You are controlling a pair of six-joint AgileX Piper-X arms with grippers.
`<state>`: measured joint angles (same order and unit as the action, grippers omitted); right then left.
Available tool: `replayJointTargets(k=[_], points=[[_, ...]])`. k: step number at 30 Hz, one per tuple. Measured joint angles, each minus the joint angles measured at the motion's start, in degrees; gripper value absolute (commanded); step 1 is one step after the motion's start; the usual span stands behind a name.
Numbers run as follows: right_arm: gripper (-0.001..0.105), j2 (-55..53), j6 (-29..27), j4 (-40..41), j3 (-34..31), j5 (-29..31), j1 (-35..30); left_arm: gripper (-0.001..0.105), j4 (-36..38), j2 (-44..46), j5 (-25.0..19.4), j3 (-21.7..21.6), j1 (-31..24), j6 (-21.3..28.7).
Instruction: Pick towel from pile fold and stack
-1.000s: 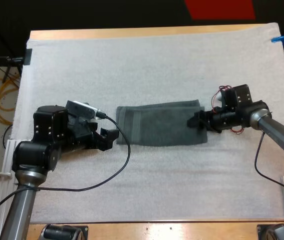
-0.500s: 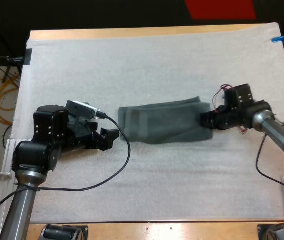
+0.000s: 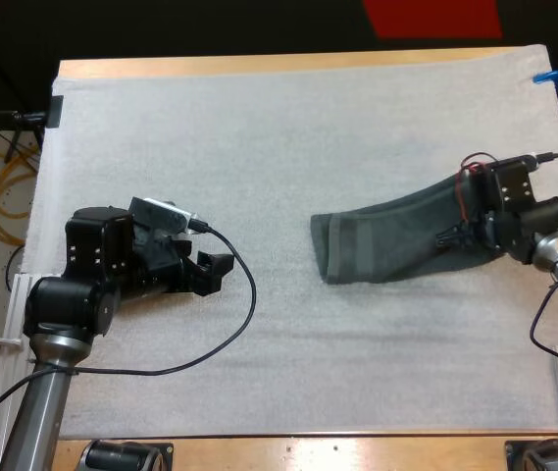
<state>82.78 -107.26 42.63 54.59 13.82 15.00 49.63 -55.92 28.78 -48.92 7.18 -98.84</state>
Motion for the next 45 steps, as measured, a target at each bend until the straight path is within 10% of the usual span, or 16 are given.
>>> replayJointTargets(k=[11,26,35,45], points=[[0.0,4.4,20.9,-3.0,4.1,-23.2,6.6,0.07,0.0,0.0,0.0,0.0,0.0,0.0],[0.001,17.4,32.6,-9.8,8.8,-32.2,13.9,0.07,0.0,0.0,0.1,0.0,0.0,-0.1],[0.081,17.4,32.6,-11.3,8.8,-40.9,13.9,0.07,0.0,0.0,0.1,0.0,0.0,-0.1],[0.081,17.4,32.6,-12.0,9.0,-45.3,17.0,0.07,0.0,0.0,0.1,0.0,0.0,-0.1]])
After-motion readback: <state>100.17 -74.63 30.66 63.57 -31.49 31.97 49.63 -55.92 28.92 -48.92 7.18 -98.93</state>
